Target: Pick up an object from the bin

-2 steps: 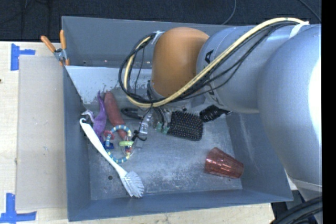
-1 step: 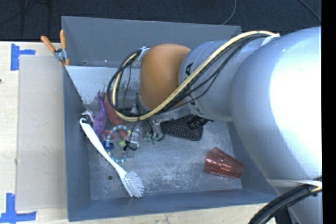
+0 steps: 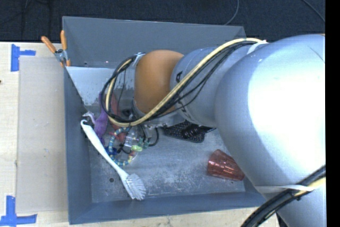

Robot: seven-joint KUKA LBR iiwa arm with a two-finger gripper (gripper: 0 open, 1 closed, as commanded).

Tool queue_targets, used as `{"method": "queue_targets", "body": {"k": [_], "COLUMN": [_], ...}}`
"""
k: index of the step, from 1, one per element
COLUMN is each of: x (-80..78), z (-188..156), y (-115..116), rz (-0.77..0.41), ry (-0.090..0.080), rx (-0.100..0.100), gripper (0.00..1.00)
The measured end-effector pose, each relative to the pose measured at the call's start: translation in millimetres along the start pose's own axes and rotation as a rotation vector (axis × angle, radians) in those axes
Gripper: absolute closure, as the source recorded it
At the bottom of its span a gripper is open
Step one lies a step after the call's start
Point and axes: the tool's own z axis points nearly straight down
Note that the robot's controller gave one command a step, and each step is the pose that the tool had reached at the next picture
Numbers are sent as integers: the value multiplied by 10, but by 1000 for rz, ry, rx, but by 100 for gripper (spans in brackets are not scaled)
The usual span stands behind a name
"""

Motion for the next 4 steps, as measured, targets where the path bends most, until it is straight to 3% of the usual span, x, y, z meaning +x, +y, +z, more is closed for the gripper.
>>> {"method": "queue_targets", "body": {"k": [1,2,3,4], "x": [-29,-30,38,-59], "z": [54,54,-441,-607], "y": [-200,-201,-285,-258], "rz": [-19,-18,-27,-30], "ry": [-4,-4,3,-10], "rx": [-2,-2,2,-6], "gripper": [100,100,100,100]}}
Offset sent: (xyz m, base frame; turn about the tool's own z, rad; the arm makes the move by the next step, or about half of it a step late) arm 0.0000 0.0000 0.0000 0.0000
